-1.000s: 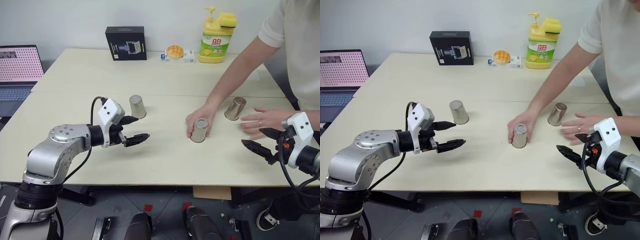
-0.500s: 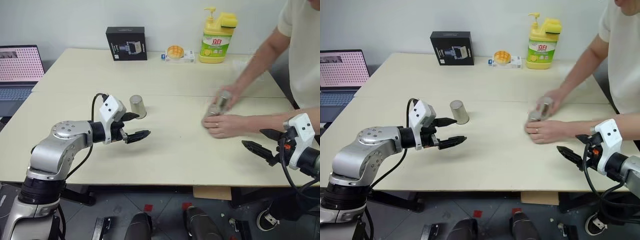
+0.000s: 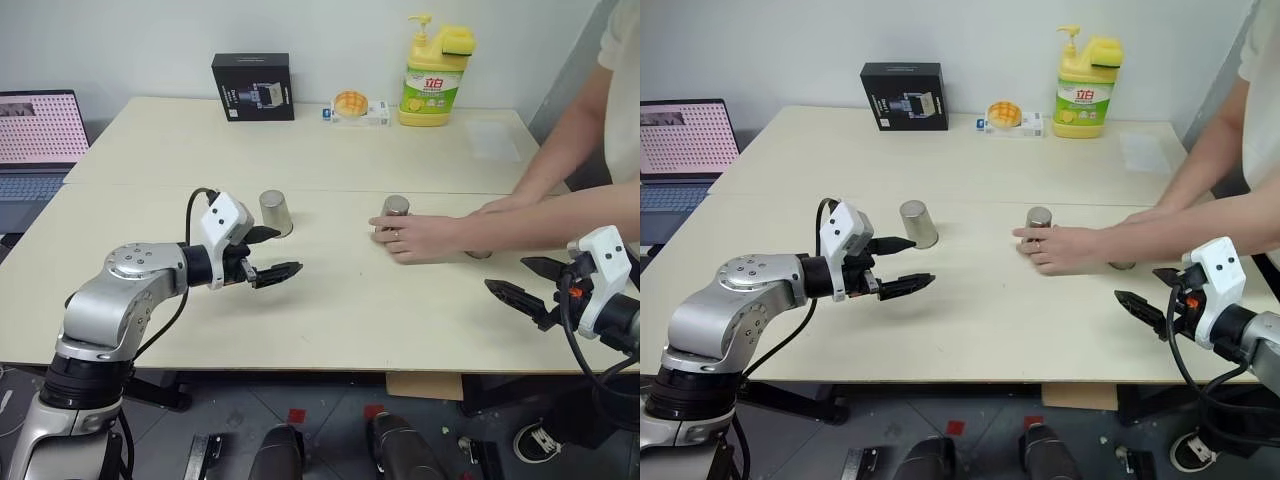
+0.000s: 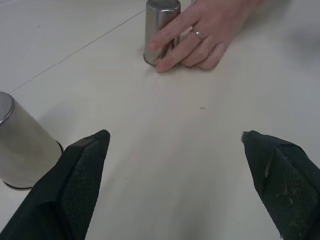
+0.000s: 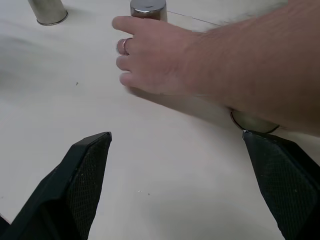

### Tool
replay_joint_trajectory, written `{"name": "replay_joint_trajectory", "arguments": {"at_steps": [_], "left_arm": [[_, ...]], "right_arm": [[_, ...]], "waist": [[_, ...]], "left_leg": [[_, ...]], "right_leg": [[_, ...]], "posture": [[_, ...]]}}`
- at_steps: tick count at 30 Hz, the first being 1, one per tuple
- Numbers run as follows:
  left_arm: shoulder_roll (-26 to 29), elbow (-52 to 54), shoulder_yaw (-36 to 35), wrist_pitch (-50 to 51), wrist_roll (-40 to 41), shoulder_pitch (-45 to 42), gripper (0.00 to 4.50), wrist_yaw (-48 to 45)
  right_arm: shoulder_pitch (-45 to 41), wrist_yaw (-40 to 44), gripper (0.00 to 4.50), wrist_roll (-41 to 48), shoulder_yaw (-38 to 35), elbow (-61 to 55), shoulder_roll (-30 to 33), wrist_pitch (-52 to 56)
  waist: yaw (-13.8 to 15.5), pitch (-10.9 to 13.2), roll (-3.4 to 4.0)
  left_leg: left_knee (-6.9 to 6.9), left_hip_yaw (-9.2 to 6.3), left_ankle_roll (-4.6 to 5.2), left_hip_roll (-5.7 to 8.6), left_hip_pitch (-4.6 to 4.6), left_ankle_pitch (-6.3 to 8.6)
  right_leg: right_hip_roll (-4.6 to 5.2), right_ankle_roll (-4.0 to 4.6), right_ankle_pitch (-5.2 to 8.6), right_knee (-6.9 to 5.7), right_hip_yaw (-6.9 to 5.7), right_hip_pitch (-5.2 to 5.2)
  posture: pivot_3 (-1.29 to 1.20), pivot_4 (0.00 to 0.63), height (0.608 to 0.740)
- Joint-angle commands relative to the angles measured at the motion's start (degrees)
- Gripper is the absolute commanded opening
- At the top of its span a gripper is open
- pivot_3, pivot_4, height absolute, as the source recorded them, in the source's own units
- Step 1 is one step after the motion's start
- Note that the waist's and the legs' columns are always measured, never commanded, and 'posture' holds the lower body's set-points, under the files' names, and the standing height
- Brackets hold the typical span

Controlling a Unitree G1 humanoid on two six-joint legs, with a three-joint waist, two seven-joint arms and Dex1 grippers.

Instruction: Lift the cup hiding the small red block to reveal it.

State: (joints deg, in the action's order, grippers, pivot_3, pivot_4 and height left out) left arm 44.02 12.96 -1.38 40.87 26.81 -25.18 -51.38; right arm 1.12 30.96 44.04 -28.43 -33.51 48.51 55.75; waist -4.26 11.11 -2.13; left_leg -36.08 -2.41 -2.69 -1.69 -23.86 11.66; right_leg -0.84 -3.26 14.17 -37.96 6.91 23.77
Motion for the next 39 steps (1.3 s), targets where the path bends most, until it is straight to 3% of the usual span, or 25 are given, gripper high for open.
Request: {"name": "replay_joint_trajectory", "arguments": {"at_steps": [1,10,16,21,27,39], "left_arm": [[0.57,2.66,-1.06,0.23,0.8,0.19,4.5,0.0],[-1.51,6.0,2.22,2.94,3.75,-1.68,4.5,-1.86],[-8.06,2.93,7.28,-1.41,1.0,-7.08,4.5,-1.5],[-13.98,-1.43,12.78,-8.94,-4.5,-10.51,4.5,-0.78],[-19.47,-3.58,13.34,-11.68,-6.63,-11.97,4.5,1.86],[-20.05,-0.43,12.78,-9.99,-6.26,-9.66,4.5,3.5]], "right_arm": [[0.22,-0.12,4.45,-0.46,-0.4,-0.91,0.24,-0.91],[-1.85,-6.67,4.45,-10.0,8.58,4.07,-6.6,-6.53],[-11.44,-9.55,4.45,-16.52,14.78,15.83,-12.53,-12.7],[-22.47,-10.58,4.45,-23.17,18.76,32.61,-16.19,-20.9],[-32.4,-12.31,4.45,-28.8,20.0,48.39,-18.84,-27.79],[-41.08,-13.96,4.45,-32.72,18.73,66.58,-21.25,-38.28]], "waist": [[0.0,0.0,0.0],[-0.03,-0.03,-0.04],[-0.13,-0.03,-0.03],[-0.36,-0.04,0.0],[-0.46,-0.02,0.04],[-0.65,-0.03,0.05]], "left_leg": [[0.0,0.0,0.0,0.0,0.0,0.0],[-0.02,0.0,0.0,0.01,0.01,0.0],[-0.08,0.02,0.0,-0.01,0.1,-0.01],[-0.06,0.03,0.02,0.03,0.12,-0.01],[-0.02,0.03,0.02,0.03,0.05,-0.01],[-0.03,0.03,0.03,0.04,0.08,-0.02]], "right_leg": [[0.0,0.0,0.0,0.0,0.0,0.0],[0.0,0.0,0.0,0.0,0.01,-0.02],[-0.04,-0.03,-0.02,-0.01,0.02,-0.09],[-0.03,-0.28,-0.17,0.0,0.06,-0.14],[-0.04,-0.35,-0.22,-0.01,0.06,-0.07],[-0.04,-0.39,-0.25,-0.06,0.09,-0.09]], "posture": [[0.0,0.15,0.74],[0.0,0.15,0.74],[0.0,0.15,0.74],[0.0,0.15,0.74],[0.0,0.15,0.74],[0.0,0.15,0.74]]}}
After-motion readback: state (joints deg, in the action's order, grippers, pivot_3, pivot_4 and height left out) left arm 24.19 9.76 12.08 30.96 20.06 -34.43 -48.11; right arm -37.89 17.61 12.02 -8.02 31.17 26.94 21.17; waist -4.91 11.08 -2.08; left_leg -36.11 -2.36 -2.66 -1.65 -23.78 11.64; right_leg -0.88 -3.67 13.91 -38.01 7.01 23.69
